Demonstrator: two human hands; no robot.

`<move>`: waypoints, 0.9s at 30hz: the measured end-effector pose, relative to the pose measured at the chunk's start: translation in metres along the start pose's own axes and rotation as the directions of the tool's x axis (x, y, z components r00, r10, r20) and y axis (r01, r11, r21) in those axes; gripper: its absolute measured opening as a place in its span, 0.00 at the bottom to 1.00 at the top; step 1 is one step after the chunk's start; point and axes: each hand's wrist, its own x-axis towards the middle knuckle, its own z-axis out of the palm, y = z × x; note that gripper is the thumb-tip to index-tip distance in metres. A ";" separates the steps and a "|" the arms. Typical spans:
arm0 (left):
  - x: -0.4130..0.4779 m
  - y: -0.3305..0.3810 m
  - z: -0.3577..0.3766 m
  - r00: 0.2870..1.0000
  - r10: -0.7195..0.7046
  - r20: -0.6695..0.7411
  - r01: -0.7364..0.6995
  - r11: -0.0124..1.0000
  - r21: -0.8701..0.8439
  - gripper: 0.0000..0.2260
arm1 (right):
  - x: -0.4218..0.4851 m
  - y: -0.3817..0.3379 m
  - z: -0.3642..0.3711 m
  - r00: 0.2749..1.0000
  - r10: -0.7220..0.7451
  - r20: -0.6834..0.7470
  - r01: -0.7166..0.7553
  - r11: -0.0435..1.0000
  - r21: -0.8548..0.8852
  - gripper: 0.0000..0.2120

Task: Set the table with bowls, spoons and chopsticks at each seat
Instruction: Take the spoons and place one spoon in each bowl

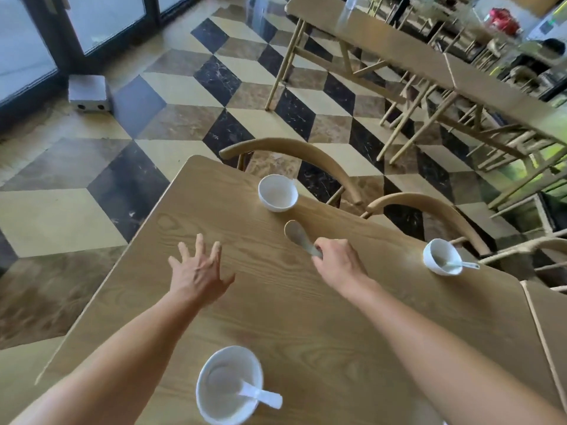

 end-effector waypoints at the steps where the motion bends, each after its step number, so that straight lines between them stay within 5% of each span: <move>1: 0.013 0.002 0.008 1.000 0.001 -0.005 -0.001 1.000 0.011 0.41 | 0.018 0.006 0.001 1.000 -0.007 0.001 0.007 1.000 -0.019 0.05; 13: 0.069 0.008 0.072 0.952 -0.005 -0.307 0.011 1.000 0.018 0.41 | 0.180 0.011 0.013 0.993 -0.116 0.023 0.119 0.961 -0.251 0.07; 27: 0.068 0.007 0.072 0.941 -0.008 -0.339 0.013 1.000 0.013 0.40 | 0.225 -0.021 0.026 0.987 -0.151 0.062 0.163 0.920 -0.355 0.08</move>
